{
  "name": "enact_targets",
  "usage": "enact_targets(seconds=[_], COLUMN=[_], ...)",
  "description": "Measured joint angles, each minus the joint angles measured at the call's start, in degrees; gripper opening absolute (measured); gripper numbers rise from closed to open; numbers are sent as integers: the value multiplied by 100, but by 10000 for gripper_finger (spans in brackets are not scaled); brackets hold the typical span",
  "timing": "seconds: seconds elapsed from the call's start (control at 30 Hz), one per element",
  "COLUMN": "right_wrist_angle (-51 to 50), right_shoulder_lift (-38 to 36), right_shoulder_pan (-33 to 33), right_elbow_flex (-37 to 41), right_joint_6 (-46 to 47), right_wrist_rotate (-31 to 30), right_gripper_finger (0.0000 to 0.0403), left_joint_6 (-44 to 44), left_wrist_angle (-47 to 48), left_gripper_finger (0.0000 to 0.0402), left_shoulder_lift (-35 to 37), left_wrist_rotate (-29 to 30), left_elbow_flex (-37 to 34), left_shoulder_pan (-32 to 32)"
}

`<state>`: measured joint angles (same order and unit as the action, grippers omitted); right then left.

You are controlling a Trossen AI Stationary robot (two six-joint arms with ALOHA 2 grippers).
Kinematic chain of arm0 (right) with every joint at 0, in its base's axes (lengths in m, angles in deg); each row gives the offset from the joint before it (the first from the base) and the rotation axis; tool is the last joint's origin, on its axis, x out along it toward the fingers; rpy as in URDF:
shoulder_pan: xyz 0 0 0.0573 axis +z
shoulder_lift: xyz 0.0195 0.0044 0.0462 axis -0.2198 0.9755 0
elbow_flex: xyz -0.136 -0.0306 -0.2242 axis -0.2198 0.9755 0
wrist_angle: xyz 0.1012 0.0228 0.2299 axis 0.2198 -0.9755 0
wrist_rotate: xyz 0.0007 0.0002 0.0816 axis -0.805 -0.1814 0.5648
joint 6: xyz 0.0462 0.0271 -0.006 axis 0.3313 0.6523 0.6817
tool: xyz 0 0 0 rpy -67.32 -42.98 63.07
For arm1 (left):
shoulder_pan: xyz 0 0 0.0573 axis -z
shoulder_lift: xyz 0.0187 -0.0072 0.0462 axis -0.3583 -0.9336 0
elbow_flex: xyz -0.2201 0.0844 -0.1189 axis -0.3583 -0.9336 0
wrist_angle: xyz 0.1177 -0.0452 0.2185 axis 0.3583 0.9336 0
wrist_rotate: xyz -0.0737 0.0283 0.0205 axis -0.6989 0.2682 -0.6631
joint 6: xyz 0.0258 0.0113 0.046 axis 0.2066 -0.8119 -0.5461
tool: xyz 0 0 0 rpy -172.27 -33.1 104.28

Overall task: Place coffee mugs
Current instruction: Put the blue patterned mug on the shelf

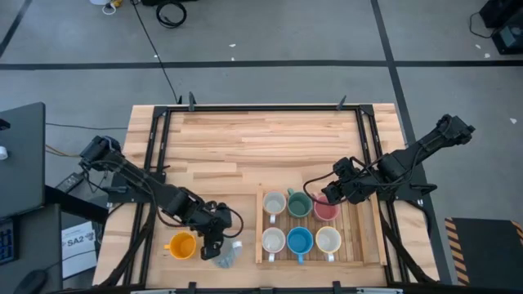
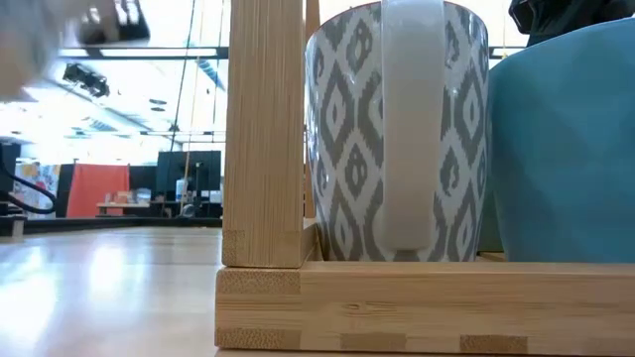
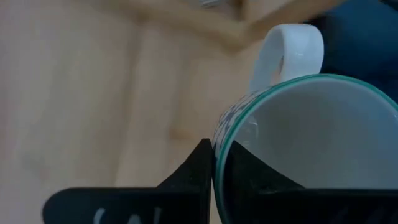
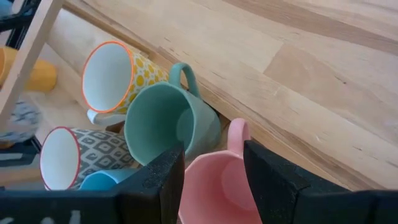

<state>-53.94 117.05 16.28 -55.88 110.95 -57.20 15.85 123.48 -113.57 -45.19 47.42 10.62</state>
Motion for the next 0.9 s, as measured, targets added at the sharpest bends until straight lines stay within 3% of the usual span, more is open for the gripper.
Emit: enact_targets(seconds=[0.47,0.7,0.9], right_wrist_angle=[146,202,709], right_shoulder_lift=[-2,-103,-214], right_shoulder_pan=[0,0,-31], right_elbow_flex=[0,0,0], right_joint_6=[-752,-1455,-2931], right_wrist_rotate=[-7,-136,-584], right_gripper_finger=[170,170,171], left_joint_6=[-642,-595,-501], left_wrist_angle=[403,195,200], left_gripper_finger=[33,33,33], left_shoulder_lift=[30,30,17], left_wrist_rotate=[-13,87,398], left_elbow_flex=[1781,1938,1938], left_shoulder_pan=[-479,-1098,-1768])
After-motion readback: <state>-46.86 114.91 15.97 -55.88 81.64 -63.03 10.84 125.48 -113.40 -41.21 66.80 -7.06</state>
